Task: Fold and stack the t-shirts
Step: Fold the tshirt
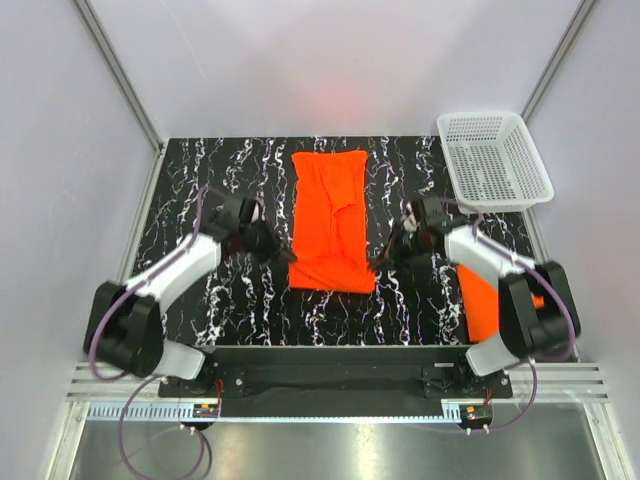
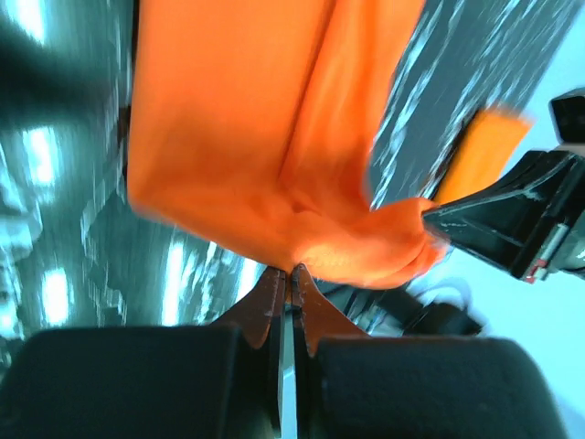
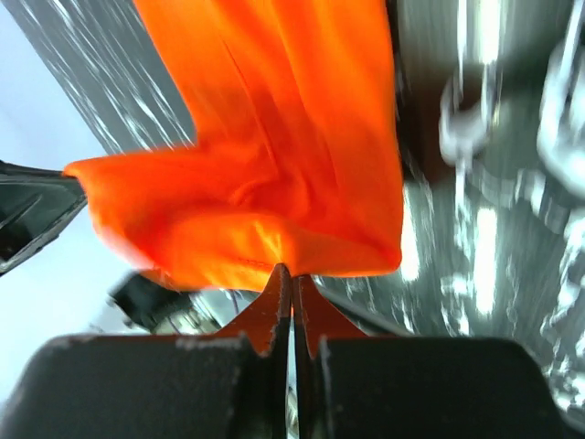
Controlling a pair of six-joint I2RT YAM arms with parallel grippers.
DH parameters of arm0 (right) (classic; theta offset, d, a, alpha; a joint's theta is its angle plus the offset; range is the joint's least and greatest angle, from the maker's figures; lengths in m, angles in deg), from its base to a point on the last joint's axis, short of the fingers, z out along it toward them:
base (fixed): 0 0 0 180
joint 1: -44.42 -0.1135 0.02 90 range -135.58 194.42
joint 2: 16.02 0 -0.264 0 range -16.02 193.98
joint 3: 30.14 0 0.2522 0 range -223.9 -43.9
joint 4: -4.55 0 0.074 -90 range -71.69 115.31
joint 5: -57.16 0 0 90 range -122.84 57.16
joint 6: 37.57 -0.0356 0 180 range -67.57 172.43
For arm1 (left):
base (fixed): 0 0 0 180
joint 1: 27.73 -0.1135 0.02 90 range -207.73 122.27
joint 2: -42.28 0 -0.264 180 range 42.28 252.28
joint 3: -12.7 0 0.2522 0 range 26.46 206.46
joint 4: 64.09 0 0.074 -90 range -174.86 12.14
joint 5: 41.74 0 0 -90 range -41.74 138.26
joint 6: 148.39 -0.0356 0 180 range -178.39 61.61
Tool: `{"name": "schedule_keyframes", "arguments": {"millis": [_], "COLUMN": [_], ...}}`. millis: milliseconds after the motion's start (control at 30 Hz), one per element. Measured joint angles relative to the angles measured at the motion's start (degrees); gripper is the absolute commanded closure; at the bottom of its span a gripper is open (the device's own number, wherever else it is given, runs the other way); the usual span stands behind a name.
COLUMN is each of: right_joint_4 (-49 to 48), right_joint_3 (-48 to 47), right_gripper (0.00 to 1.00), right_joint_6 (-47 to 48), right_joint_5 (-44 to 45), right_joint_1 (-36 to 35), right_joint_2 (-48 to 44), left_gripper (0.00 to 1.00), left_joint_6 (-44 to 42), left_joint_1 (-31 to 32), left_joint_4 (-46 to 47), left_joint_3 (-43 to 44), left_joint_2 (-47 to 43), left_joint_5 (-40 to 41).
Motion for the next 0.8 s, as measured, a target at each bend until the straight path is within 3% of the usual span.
{"name": "schedule_keyframes", "arguments": {"millis": [367, 800], "right_joint_4": [5.64, 12.04], "right_joint_3": [-31.85, -48.89], "right_gripper": [1.0, 1.0], "right_joint_6": [7.13, 11.56], "right_joint_5": [-3.04, -7.15], "right_joint_1": [5.84, 7.67], "right_joint_2": [27.69, 40.0], "left_gripper": [1.0, 1.0], "left_joint_6": [-7.3, -8.79], "left_joint_1": [-6.56, -10.32], "left_joint_4": [-3.48, -4.87], "left_joint_3": [24.09, 36.28], "left_joint_2": [25.09, 36.35], "left_joint_5": [-1.07, -4.02]}}
